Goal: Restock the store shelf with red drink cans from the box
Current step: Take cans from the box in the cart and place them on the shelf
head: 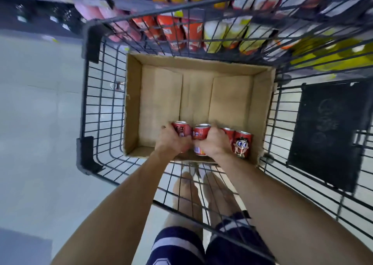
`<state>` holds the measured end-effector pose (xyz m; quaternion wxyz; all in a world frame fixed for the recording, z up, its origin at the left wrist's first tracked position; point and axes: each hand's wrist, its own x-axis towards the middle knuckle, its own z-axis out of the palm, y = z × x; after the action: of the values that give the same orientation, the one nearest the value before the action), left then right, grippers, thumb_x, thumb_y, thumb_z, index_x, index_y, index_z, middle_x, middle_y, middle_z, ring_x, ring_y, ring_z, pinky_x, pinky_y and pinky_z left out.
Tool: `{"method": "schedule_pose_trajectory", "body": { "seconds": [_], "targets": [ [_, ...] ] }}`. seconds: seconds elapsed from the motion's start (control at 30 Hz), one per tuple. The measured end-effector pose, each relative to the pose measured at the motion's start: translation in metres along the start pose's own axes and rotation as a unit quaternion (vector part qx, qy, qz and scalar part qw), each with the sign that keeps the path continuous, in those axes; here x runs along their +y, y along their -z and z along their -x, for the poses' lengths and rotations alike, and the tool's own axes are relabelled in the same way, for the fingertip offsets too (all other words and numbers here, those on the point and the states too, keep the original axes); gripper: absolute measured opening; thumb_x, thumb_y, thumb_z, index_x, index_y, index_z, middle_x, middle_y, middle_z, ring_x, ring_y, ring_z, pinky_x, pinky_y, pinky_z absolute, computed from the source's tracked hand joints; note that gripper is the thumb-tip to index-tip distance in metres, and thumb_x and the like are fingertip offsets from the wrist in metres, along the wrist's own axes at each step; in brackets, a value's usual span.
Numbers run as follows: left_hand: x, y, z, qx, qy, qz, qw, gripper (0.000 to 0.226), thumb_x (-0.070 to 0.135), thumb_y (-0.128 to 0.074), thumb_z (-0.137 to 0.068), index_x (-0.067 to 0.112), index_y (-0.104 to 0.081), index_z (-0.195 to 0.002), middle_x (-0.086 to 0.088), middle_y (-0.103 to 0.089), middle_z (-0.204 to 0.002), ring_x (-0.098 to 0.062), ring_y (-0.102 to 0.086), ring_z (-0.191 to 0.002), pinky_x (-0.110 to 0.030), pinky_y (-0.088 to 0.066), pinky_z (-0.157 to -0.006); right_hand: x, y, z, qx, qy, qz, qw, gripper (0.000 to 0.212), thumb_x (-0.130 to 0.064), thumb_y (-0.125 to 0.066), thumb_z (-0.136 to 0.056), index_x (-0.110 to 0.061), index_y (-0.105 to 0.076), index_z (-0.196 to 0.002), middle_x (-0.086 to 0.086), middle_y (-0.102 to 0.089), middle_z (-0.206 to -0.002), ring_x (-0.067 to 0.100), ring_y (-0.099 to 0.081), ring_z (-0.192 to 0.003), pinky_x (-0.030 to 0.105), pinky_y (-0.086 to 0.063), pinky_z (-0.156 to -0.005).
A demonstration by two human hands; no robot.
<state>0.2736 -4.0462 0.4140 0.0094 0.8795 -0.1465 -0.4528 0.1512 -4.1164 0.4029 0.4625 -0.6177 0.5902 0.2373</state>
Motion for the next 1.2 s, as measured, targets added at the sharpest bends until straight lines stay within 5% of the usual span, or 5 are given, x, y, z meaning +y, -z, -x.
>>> {"method": "schedule_pose_trajectory", "body": {
  "seconds": [0.27, 0.6, 0.8, 1.07, 1.2],
  "targets": [
    [0.008, 0.057, 0.072, 0.056, -0.086, 0.028, 0.994, 0.064, 0.057, -0.074, -0.071, 0.015, -0.050, -0.113, -0.004, -0.064, -0.102, -0.026, -0.064, -0.094, -0.034, -0.050, -0.078, -0.032, 0.049, 0.068, 0.062, 0.051, -0.012, 0.997, 0.072, -0.044, -0.086, -0.069, -0.013, -0.051, -0.124, 0.010, -0.063, -0.120, 0.031, -0.065, -0.105, 0.036, -0.053, -0.084],
    [-0.027, 0.165, 0.139, 0.181, -0.153, 0.153, 0.960, 0.065, 0.038, -0.084, -0.067, 0.015, -0.053, -0.120, -0.005, -0.066, -0.110, -0.023, -0.063, -0.100, -0.028, -0.046, -0.081, -0.117, 0.072, 0.163, 0.126, 0.179, -0.065, 0.974, 0.065, -0.041, -0.080, -0.071, -0.022, -0.049, -0.125, 0.005, -0.066, -0.112, 0.029, -0.065, -0.103, 0.040, -0.054, -0.085],
    [-0.076, 0.243, 0.168, 0.252, -0.181, 0.262, 0.914, 0.066, 0.036, -0.086, -0.065, 0.018, -0.054, -0.120, 0.001, -0.068, -0.105, -0.017, -0.066, -0.093, -0.034, -0.054, -0.082, -0.191, 0.070, 0.220, 0.160, 0.300, -0.061, 0.938, 0.066, -0.039, -0.079, -0.077, -0.022, -0.046, -0.131, 0.001, -0.059, -0.125, 0.023, -0.058, -0.113, 0.030, -0.044, -0.081],
    [-0.156, 0.348, 0.219, 0.334, -0.231, 0.353, 0.843, 0.073, 0.035, -0.089, -0.061, 0.020, -0.055, -0.123, 0.011, -0.062, -0.097, -0.011, -0.063, -0.092, -0.035, -0.053, -0.087, -0.290, 0.036, 0.323, 0.233, 0.419, -0.034, 0.877, 0.072, -0.051, -0.076, -0.077, -0.026, -0.042, -0.135, -0.005, -0.058, -0.128, 0.020, -0.057, -0.117, 0.037, -0.048, -0.093],
    [-0.194, 0.400, 0.248, 0.372, -0.275, 0.354, 0.813, 0.070, 0.043, -0.089, -0.056, 0.025, -0.060, -0.117, 0.010, -0.068, -0.103, -0.004, -0.065, -0.092, -0.033, -0.056, -0.086, -0.332, 0.015, 0.373, 0.249, 0.474, -0.040, 0.843, 0.063, -0.052, -0.074, -0.076, -0.032, -0.042, -0.128, -0.007, -0.060, -0.121, 0.018, -0.060, -0.108, 0.040, -0.052, -0.088]
  ]
}}
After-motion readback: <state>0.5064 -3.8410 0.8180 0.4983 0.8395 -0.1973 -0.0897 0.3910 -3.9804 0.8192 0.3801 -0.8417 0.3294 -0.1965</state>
